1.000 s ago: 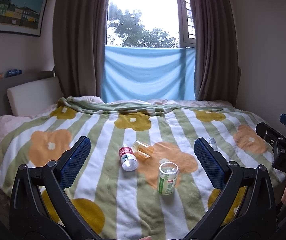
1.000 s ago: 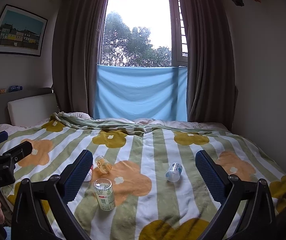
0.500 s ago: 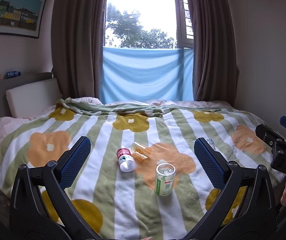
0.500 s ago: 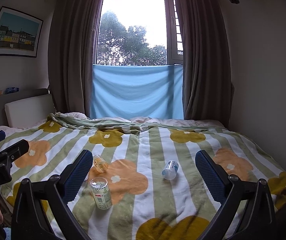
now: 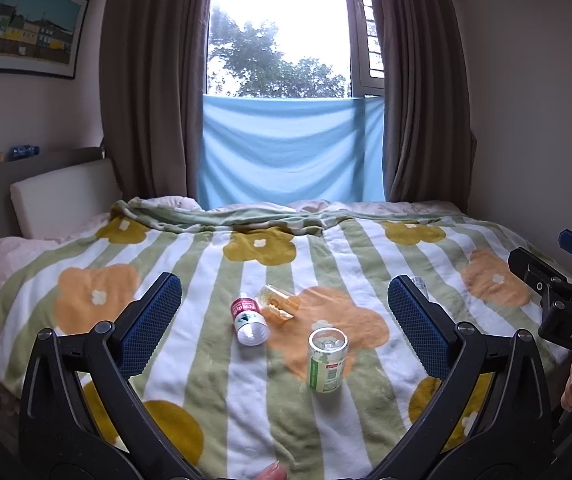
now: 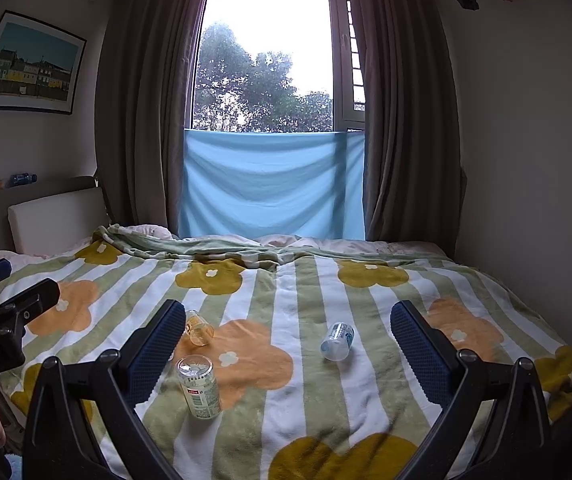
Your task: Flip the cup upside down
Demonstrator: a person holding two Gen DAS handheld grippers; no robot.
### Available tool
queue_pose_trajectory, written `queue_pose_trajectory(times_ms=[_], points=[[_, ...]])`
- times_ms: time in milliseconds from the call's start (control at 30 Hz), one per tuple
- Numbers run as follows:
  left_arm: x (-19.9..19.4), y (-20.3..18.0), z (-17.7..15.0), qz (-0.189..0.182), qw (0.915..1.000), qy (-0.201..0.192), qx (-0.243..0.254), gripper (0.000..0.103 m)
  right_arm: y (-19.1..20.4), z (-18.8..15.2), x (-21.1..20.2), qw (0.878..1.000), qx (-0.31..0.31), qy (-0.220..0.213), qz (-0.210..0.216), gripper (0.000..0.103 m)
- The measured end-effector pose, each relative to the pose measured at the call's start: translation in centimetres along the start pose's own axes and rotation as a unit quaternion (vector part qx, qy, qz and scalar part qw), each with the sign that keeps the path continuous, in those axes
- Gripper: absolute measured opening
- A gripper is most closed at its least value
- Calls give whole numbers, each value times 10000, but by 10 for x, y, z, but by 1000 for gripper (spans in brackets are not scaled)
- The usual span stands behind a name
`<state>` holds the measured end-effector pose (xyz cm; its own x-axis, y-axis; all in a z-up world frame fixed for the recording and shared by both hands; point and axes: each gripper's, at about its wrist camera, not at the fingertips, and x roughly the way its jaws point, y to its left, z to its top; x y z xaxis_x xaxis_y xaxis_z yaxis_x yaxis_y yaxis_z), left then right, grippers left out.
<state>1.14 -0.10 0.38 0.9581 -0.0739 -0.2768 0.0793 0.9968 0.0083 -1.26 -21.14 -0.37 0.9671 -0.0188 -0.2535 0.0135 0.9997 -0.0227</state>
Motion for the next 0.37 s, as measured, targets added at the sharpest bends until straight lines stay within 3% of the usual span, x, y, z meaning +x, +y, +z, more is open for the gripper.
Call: queue_pose_trajectory(times_ms=[367], points=[[-3,1,0,-24,10000,-80,10,103,0,0,0,10000,-5,5,3,102]])
